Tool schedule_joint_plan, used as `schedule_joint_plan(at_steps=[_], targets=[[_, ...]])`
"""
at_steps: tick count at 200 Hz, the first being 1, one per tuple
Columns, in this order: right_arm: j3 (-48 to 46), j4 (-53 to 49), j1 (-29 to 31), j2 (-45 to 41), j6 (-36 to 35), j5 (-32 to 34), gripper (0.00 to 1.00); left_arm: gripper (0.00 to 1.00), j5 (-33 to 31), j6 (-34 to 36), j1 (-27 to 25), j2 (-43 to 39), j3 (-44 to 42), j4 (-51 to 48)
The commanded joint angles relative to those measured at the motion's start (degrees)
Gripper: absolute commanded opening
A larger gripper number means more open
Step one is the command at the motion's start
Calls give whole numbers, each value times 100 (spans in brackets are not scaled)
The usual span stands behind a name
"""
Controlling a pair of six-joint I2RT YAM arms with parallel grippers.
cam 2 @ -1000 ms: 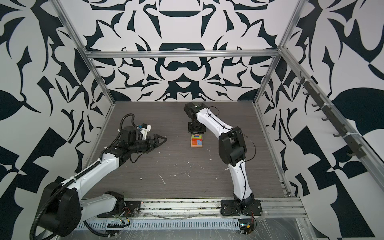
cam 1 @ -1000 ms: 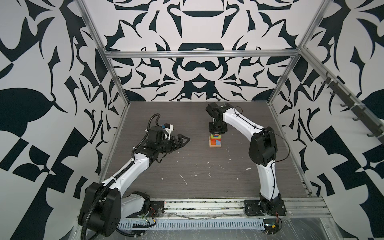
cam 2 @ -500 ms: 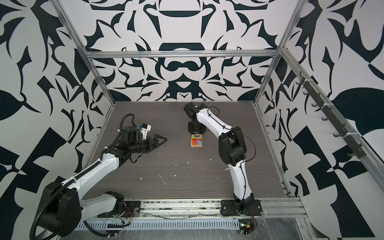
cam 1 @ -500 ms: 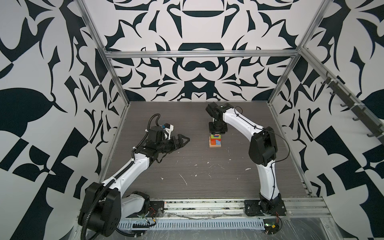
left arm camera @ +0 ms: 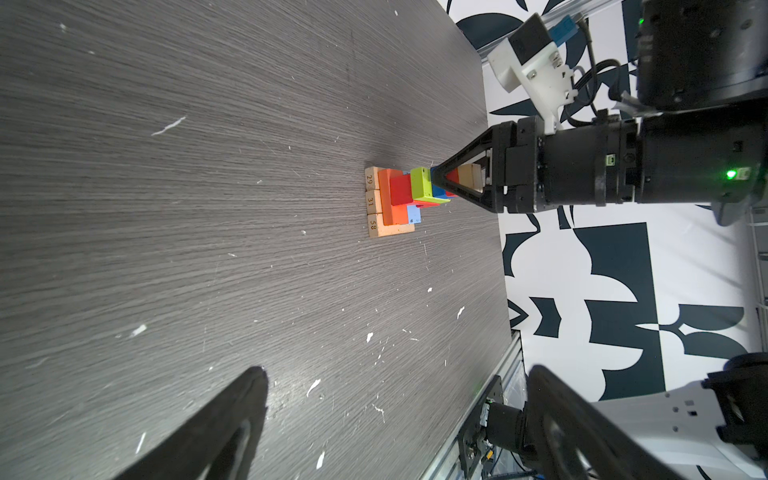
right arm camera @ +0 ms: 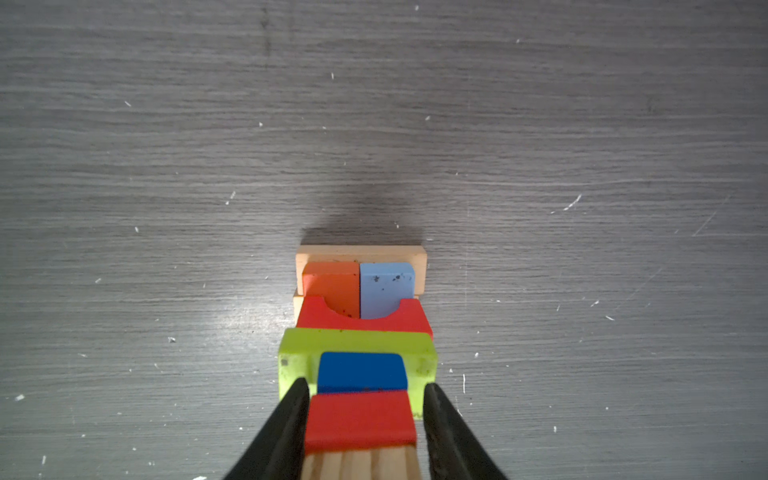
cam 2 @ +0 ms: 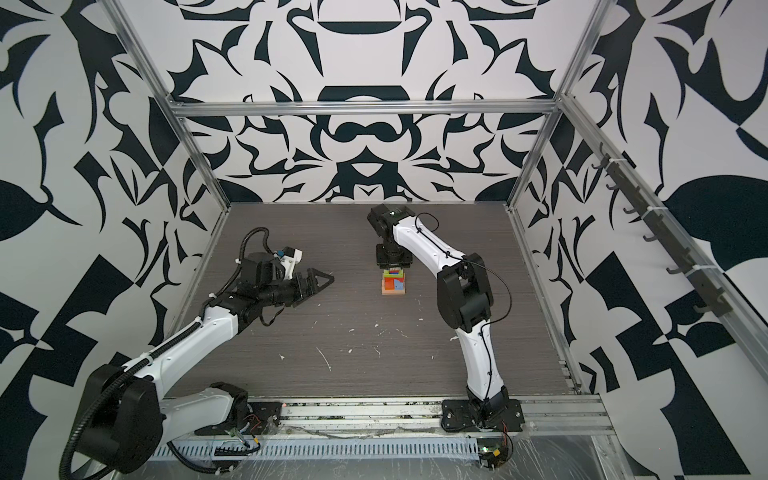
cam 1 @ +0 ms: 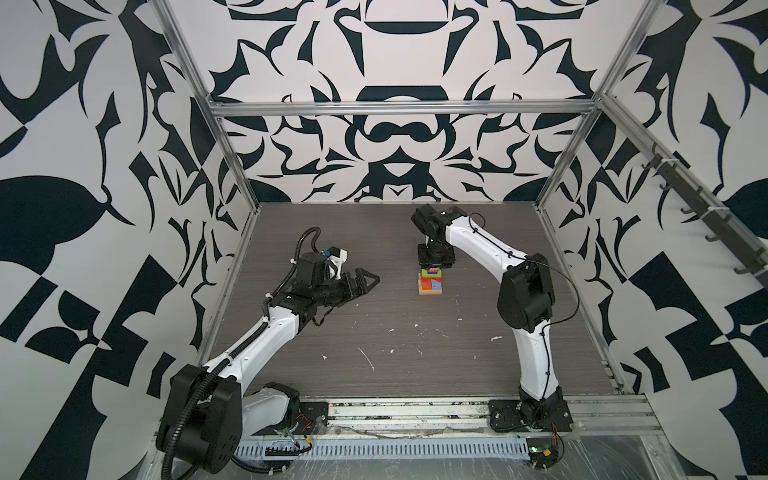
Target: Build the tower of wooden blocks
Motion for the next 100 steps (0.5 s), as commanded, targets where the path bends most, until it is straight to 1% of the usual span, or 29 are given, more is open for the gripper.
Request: schedule_joint_plan(at_steps=[1,54,100], targets=[[-31,-7,19,-321,-40,45,53,100,77,-8,-18,-71,37,38],[-30,70,43,-446,-90,-2,59,100,59,-15,-17,-66,44,20],[88,86,62,-600,-185,-70,69,99,15,25,-23,-54,100,-39]])
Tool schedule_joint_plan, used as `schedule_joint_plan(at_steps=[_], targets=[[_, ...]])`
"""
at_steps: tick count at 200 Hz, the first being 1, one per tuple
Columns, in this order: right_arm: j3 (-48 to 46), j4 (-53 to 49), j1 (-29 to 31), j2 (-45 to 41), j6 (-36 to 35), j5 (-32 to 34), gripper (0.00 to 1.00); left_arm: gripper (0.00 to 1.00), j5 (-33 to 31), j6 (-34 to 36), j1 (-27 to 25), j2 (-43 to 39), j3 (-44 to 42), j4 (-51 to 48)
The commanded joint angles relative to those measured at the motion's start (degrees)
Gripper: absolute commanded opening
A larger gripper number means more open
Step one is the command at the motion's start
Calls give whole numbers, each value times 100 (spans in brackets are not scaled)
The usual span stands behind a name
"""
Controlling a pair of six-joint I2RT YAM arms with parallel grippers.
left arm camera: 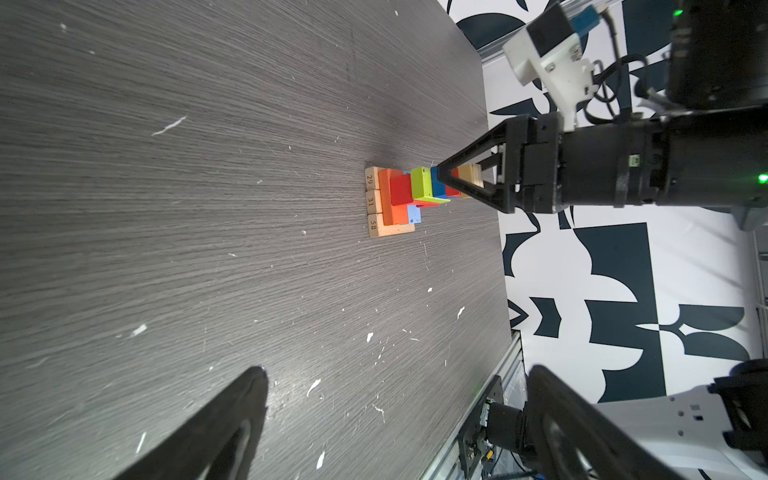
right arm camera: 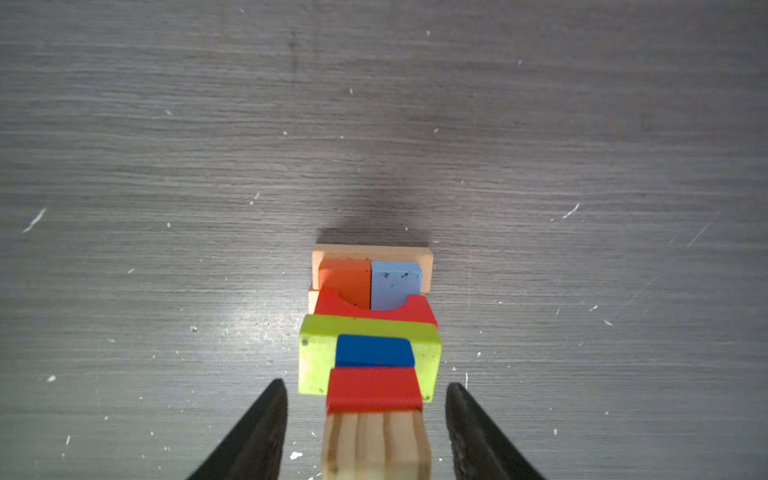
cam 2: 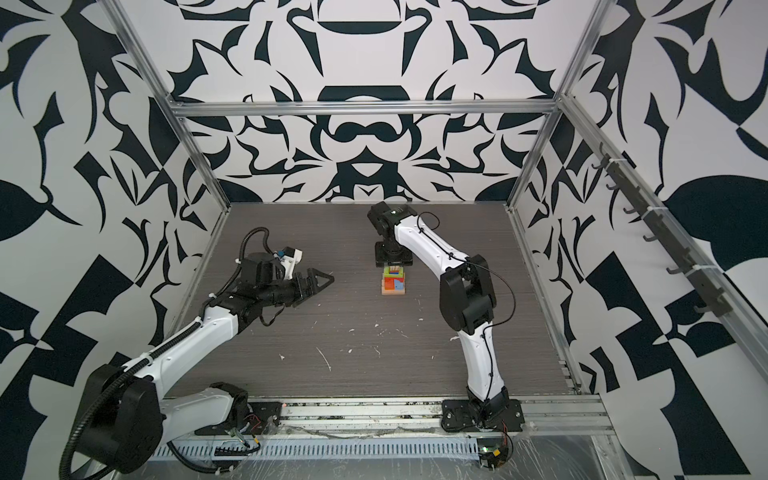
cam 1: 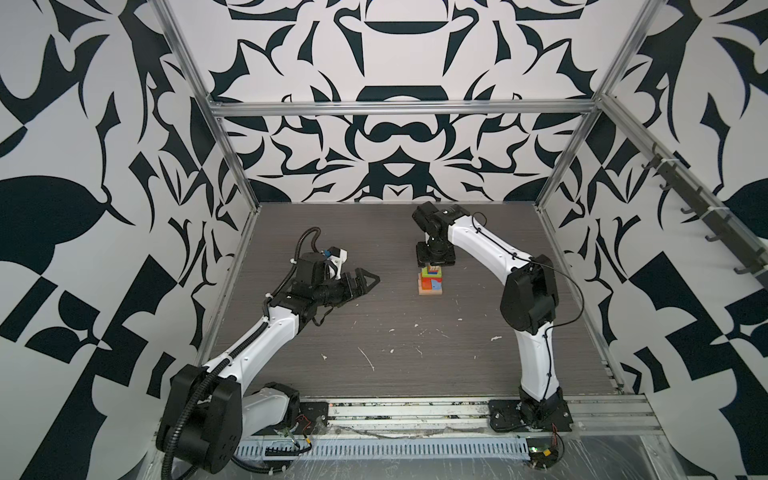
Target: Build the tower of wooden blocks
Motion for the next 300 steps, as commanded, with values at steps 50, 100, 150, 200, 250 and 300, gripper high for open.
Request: schedule_joint_plan(at_steps=[50,100,150,200,250,300], targets=[[246,-33,44,-737,-330,210,84,100,-66,108,-19,13,291,-198],[-708,1020,50,-1705,-708,562,98,100,-567,400,-18,24,633,-593],[-1642,1726,-252,-2837,-1056,1156,100,100,-1416,892,10,-22,1174,-1079],[-3604,3373,-882,-3975,-1538,1874,99,99,-2746,1849,132,-443,1361,-1028],[-5417,4767,-1428,-4725,-1728,2315,100,99,-3217,2755,843,-562,867,-85],[-6984,6697,-1559,-4838,-2079,2300,99,99,-4079,3758,1428,-258,-216,1223]])
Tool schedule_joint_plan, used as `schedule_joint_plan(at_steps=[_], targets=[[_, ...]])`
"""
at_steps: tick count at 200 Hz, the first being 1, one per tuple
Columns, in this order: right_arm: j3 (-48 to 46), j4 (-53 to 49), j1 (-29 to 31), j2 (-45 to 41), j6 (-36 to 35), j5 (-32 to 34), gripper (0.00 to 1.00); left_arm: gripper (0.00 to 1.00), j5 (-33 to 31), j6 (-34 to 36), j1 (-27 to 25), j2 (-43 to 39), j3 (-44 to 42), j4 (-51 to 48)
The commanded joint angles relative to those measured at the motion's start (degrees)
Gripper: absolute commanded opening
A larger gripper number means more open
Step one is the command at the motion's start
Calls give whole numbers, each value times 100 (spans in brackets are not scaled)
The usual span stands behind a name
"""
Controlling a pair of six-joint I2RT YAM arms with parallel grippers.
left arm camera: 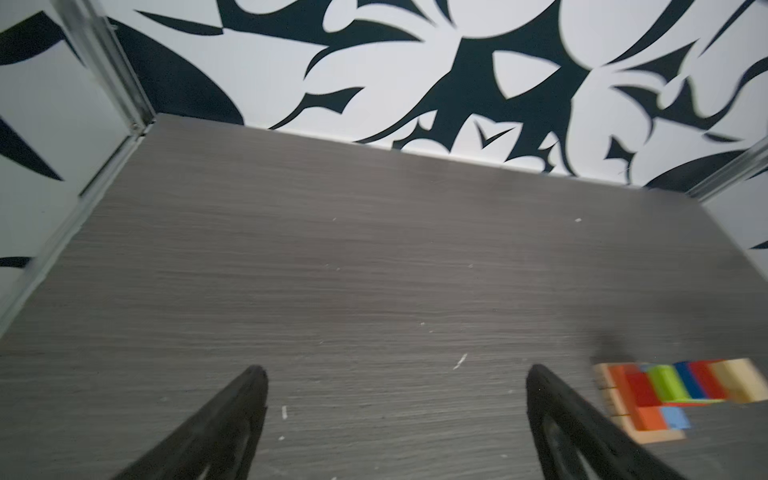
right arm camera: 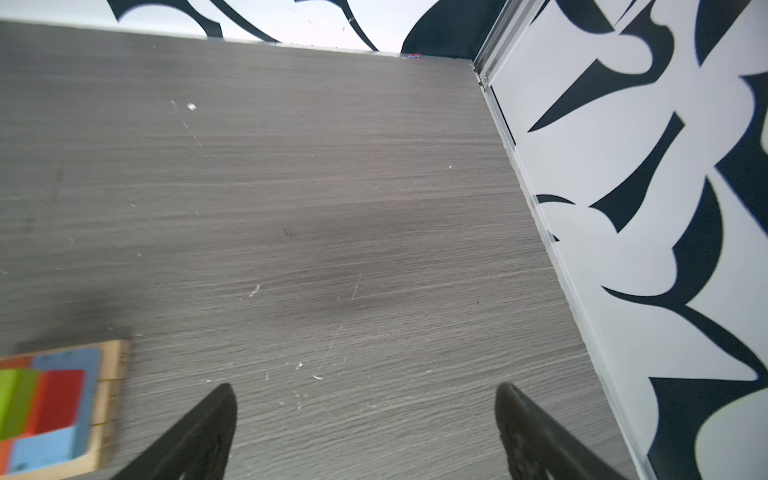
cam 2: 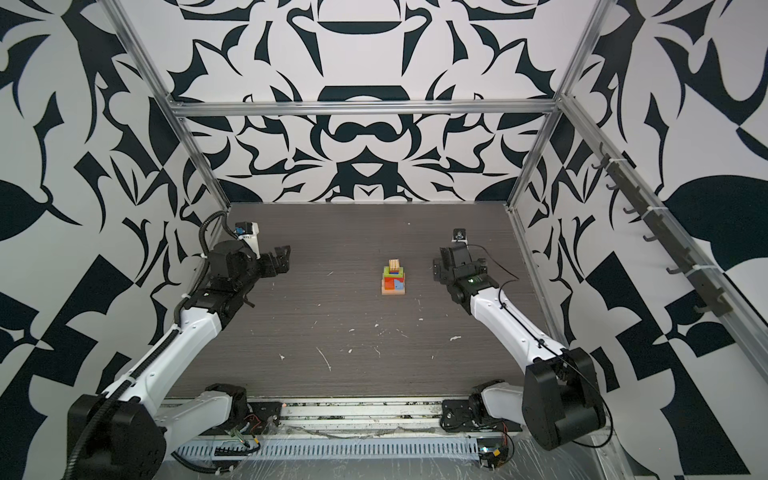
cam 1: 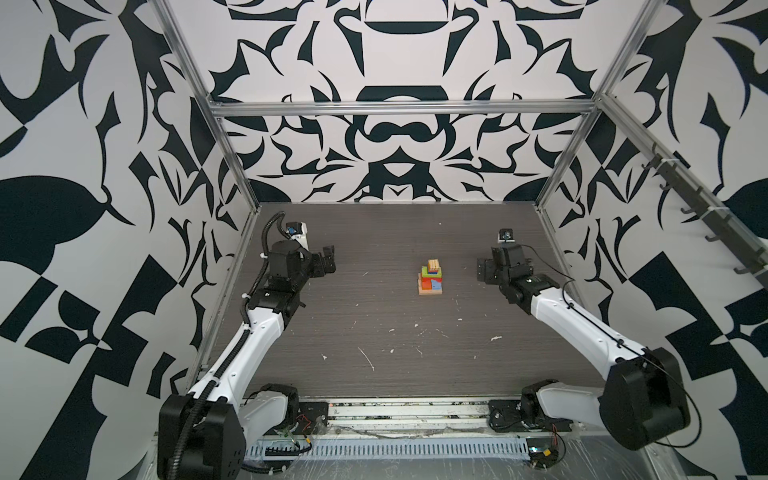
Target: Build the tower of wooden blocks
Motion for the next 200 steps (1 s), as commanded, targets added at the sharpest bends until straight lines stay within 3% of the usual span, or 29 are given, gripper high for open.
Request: schedule_joint_plan(at_steps=[1,19,40,80,93,111,130,137,159,175,200], targets=[[-342,1328,-76,9,-273,117,99,99,-540,662,337,211,-428,869],[-578,1808,-124,178,-635,140,99,99,-583,876,649,536,-745,1319],[-907,2390,-164,287,-894,386,99,98,28,582,1101,907,-900,1721],[-1444,3426,-292,544,-1006,393,99,96,1,550,1137,1793,-1425,3297],[-1606,3827,-300,594,-1024,257,99,95,144,735,1141,1782,-1359,3131],[-1855,4431,-300,773,-1034,188,99,100,-78,734,1149,1915,-1800,4203],[-2128,5224,-290,1012,-1120,667,99,100,-252,604,1194,2451,-2189,5425],[-2277,5399,-293,897,-1083,519,99,99,-248,672,1189,2632,-2233,5794],[-2971,6811,-308,1018,-1136,509,99,99,-603,462,1193,2449,-1867,4682],[-2992,7643,-336,1705,-1344,310,99,100,-614,497,1220,2602,-1926,5088],[-2544,6650,-667,1740,-977,-71,99,100,-615,480,1220,2522,-1884,4839]])
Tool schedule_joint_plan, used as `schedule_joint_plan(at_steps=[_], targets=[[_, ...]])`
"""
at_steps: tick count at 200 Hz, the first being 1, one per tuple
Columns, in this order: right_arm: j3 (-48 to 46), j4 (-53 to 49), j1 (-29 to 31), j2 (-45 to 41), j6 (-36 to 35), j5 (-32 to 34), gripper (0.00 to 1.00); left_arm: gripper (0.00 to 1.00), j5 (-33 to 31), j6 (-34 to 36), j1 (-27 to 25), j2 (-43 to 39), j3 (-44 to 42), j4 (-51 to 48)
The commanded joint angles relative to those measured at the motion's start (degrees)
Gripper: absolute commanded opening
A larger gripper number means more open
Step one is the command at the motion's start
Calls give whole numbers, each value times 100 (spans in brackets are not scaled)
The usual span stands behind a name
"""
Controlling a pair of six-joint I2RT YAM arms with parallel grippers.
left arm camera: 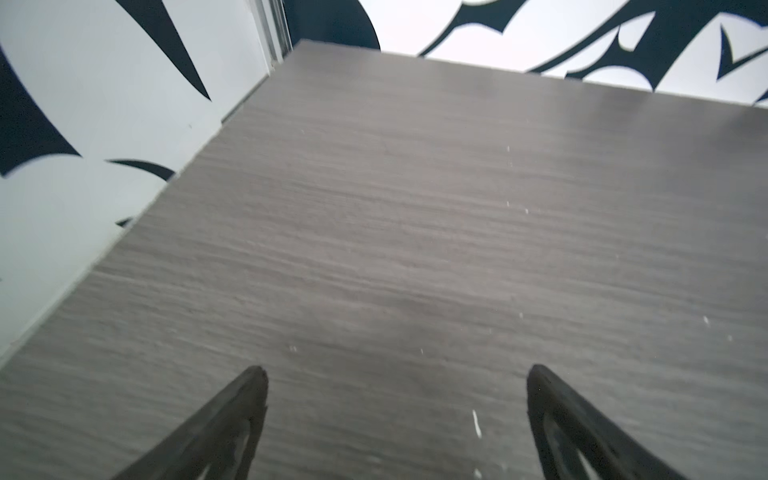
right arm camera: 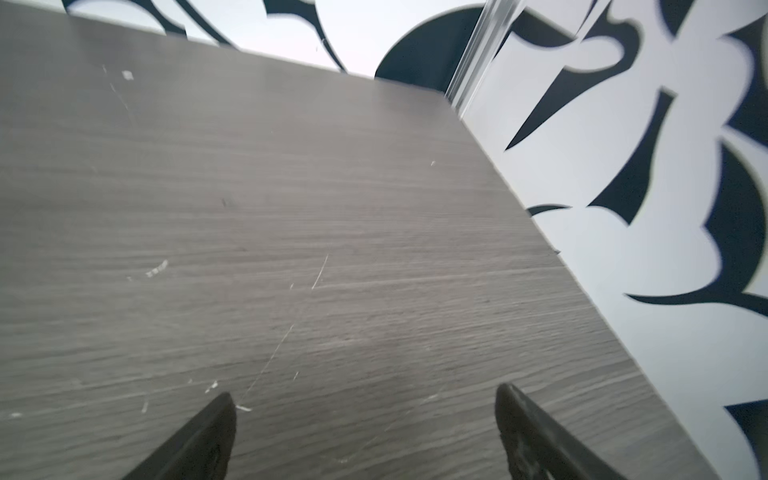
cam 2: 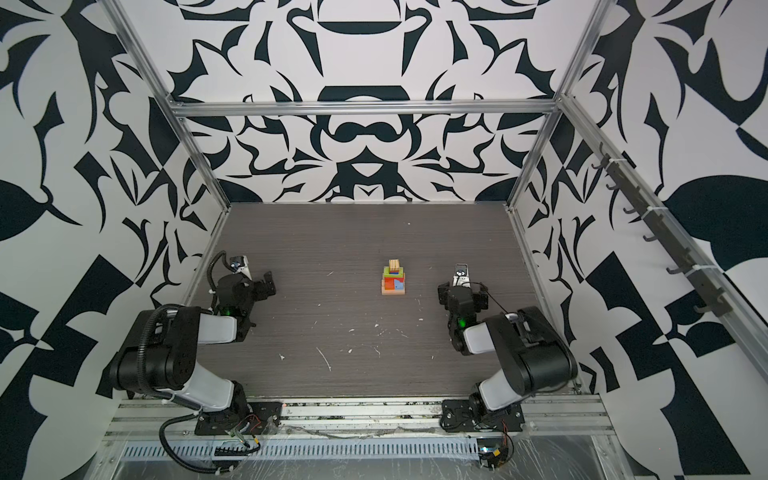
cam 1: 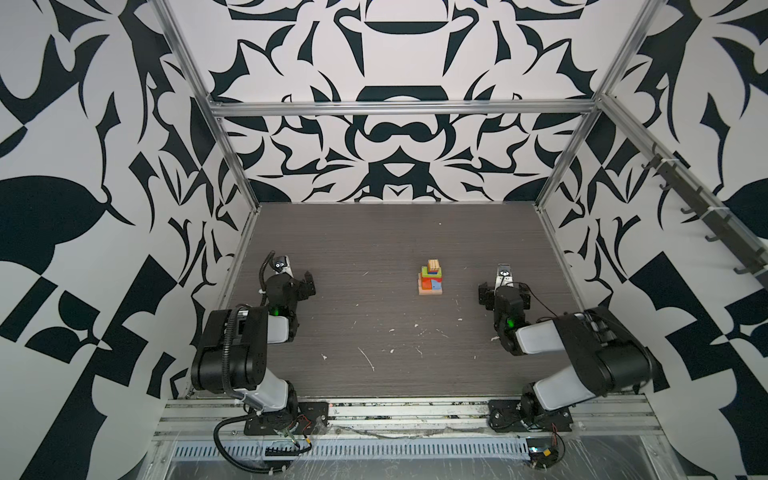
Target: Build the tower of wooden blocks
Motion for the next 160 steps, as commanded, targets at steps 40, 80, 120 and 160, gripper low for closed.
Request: schedule_joint_plan(at_steps=[40,80,120,160], targets=[[385,41,-433,-137,318,-323,100,100,-160,-81,25,-42,52,215],[390,65,-439,-120,312,-333,100,100,-158,-88,22,-39,53,218],[386,84,-436,-106,297,-341,100,99,-157,-84,26,-41,53,219],[386,123,-438,-93,334,-348,100,99,-164,-82,26,-38,55,219]])
